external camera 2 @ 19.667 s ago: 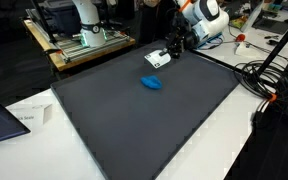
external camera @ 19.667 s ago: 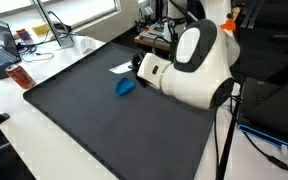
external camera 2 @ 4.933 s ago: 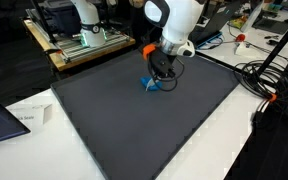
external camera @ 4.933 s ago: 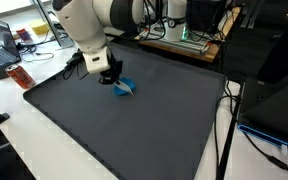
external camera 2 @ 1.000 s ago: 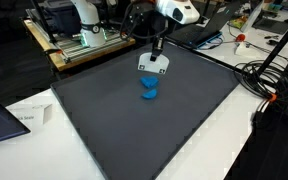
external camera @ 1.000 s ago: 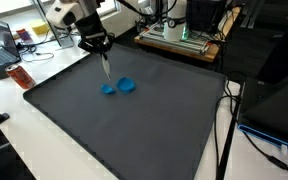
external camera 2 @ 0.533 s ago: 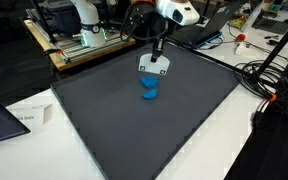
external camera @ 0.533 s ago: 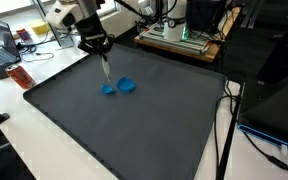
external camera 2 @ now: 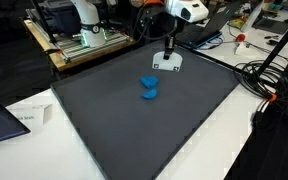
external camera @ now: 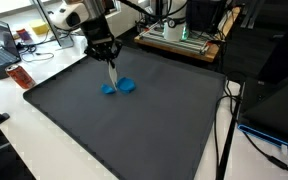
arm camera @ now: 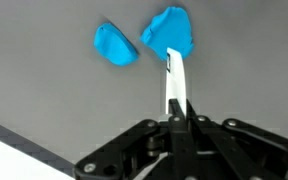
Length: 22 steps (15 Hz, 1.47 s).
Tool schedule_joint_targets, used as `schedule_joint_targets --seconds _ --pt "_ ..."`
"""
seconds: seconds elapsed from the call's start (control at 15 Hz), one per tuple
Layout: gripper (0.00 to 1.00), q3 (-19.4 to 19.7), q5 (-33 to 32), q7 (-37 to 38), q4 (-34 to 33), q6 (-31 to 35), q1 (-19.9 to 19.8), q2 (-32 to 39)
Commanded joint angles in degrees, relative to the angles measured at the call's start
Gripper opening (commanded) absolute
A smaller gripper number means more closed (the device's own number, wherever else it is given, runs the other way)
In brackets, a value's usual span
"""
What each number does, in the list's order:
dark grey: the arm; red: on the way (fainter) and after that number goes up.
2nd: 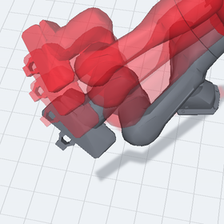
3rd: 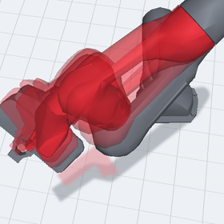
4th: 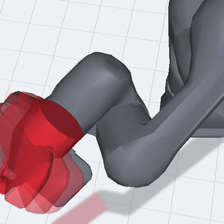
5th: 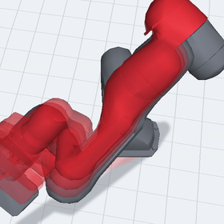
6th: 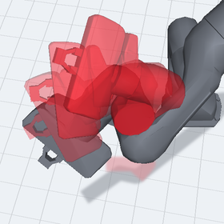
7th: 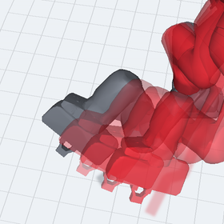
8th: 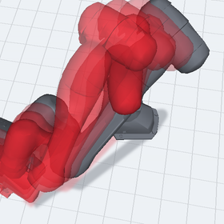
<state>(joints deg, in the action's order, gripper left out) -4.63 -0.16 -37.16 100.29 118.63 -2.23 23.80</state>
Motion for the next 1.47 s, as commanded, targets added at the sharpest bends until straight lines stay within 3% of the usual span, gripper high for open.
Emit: schedule_joint_targets --seconds 0.0,0.8,1.07,1.4 --pt "0.01 -0.8 2.7 2.8 2.1 1.8 -0.4 -1.0" --pt "0.01 -2.3 6.0 10.5 4.7 2.2 0.9 -0.8" --pt "0.01 -1.4 3.0 19.8 4.8 2.6 4.0 -0.9" --pt "0.01 1.5 -5.8 39.2 4.1 3.0 9.9 -0.2"
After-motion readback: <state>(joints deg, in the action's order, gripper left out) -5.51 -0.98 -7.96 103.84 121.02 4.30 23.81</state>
